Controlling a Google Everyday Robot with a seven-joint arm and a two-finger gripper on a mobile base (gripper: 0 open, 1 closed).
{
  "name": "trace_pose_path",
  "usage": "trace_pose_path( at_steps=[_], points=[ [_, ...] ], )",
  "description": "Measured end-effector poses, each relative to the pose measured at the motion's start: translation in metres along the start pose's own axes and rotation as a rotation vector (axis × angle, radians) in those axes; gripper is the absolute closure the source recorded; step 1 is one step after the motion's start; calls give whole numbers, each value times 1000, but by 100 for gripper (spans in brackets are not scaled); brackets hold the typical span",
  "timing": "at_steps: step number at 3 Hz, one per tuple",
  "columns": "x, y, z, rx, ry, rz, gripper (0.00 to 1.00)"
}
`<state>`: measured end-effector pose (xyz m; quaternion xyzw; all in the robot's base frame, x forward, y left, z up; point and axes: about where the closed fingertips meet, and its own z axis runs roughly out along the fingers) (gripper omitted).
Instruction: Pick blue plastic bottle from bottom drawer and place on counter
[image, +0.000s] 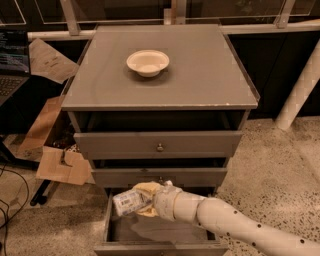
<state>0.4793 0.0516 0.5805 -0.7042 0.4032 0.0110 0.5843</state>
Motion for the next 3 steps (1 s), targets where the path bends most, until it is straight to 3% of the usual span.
trace_pose_path(
  at_steps=[1, 2, 3],
  points=[
    [-26, -29, -13, 0, -28, -52, 100],
    [-89, -100, -51, -15, -79, -215, 100],
    [-122, -145, -77, -20, -96, -314, 100]
  ],
)
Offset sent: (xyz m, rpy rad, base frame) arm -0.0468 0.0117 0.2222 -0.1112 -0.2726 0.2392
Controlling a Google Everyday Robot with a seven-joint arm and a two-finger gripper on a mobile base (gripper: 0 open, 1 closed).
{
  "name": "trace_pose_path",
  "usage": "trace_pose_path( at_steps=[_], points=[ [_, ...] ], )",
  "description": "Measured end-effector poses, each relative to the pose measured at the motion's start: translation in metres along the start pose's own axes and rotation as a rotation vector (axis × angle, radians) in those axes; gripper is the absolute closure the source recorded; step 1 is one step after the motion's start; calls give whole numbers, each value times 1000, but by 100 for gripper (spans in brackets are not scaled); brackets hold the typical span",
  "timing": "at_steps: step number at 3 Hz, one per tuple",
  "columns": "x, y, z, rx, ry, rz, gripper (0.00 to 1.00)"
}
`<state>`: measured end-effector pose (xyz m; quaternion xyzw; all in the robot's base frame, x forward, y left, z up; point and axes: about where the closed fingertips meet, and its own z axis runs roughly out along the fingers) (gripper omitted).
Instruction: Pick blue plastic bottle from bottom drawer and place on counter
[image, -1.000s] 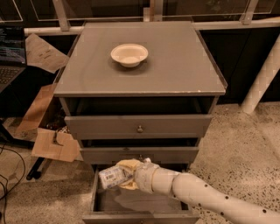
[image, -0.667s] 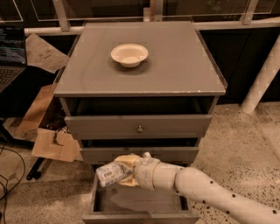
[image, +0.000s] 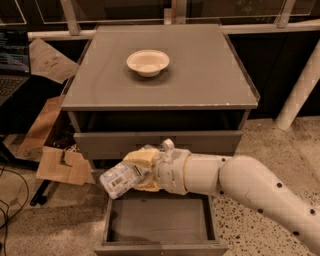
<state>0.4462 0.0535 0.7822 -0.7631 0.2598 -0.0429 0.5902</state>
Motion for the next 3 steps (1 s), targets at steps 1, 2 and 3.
trace_pose_path(
  at_steps=[1, 2, 3],
  points=[
    [-10, -60, -25, 28, 31, -110, 100],
    [-16, -112, -42, 82, 58, -201, 100],
    [-22, -142, -37, 104, 127, -258, 100]
  ],
)
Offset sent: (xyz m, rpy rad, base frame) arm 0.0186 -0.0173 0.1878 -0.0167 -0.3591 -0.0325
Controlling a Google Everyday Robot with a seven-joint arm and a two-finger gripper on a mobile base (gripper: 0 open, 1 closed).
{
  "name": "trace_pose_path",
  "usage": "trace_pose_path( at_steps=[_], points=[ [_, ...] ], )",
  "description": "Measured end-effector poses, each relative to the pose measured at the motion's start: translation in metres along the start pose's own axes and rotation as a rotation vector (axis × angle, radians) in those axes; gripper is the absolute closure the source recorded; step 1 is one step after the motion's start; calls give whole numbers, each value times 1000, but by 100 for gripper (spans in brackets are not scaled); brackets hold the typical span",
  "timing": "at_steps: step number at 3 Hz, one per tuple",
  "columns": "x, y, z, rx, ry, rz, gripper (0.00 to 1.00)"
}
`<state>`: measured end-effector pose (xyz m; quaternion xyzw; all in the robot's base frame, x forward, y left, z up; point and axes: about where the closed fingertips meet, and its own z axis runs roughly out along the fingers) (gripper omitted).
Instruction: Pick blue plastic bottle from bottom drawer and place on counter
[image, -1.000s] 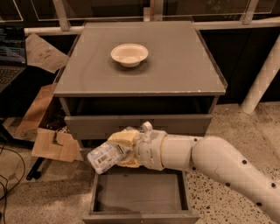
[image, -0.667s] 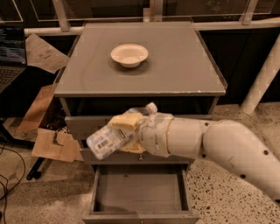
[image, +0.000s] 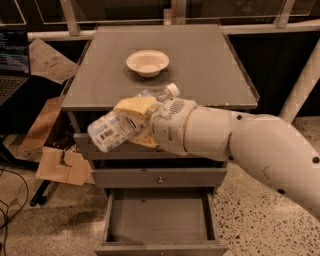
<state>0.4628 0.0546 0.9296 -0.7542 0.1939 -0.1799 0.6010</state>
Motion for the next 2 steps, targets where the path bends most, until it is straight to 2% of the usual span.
trace_pose_path(
  at_steps=[1, 2],
  points=[
    [12, -17, 1, 57, 54, -7, 100],
    [13, -18, 3, 64, 65, -13, 100]
  ],
)
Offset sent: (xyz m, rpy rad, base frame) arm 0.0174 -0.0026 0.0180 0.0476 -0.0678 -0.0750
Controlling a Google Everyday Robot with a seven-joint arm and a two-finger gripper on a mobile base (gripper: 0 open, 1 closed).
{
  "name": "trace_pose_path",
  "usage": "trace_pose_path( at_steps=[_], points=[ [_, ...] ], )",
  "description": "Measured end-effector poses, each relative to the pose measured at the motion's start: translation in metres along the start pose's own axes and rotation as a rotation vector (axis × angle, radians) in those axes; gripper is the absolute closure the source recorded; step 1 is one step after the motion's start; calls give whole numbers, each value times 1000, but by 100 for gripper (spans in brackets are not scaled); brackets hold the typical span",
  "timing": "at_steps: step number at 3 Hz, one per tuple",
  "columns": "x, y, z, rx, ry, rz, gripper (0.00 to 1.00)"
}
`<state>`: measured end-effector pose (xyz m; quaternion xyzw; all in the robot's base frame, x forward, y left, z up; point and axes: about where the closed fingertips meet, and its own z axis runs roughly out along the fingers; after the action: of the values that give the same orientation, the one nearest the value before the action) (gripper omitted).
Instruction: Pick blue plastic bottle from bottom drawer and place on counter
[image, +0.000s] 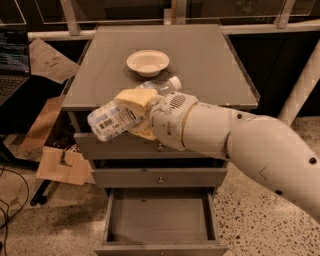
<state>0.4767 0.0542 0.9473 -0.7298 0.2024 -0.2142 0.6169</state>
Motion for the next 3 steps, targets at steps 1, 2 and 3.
trace_pose_path(
  at_steps=[1, 2, 3],
  points=[
    [33, -16, 2, -12, 69, -72, 100],
    [83, -35, -5, -30, 134, -122, 100],
    [124, -45, -15, -47, 154, -141, 100]
  ],
)
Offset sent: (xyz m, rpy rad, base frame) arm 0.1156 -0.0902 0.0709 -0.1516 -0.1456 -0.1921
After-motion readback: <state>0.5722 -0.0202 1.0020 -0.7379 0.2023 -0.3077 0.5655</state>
